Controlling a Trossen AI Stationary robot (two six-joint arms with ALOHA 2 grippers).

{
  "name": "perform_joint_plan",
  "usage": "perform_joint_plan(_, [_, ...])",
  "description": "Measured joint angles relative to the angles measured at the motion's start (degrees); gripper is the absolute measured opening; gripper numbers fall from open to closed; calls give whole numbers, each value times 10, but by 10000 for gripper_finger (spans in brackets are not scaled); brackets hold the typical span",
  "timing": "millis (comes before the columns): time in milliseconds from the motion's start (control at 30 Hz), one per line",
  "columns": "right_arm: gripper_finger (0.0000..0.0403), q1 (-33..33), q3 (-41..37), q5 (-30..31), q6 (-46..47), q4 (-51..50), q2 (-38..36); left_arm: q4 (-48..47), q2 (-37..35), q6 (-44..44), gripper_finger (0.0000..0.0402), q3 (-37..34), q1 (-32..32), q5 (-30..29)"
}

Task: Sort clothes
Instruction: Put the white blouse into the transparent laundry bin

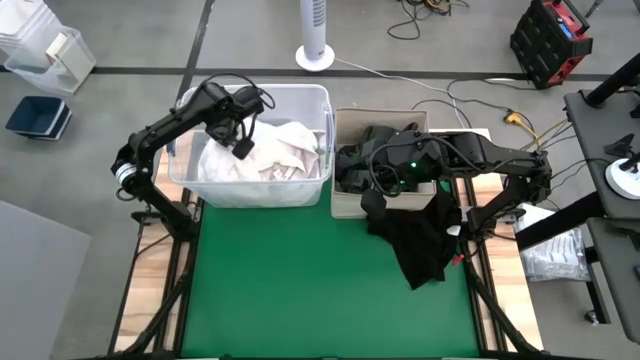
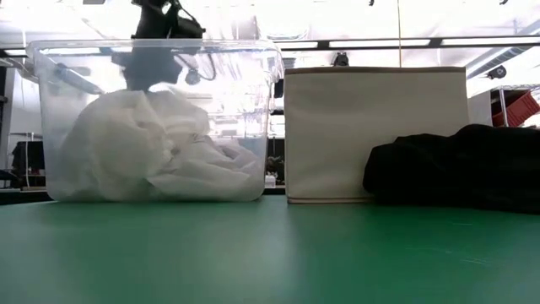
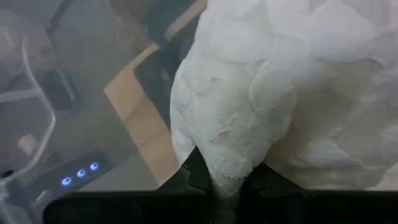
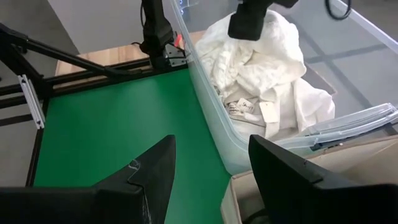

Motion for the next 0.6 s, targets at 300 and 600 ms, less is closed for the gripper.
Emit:
perform_joint_plan(300, [194, 0, 0, 0, 0, 0, 0, 1, 0, -6, 22, -42, 0, -11])
perform_joint_plan(600, [194, 0, 0, 0, 3, 0, 0, 14, -1, -35, 79, -32, 0, -50])
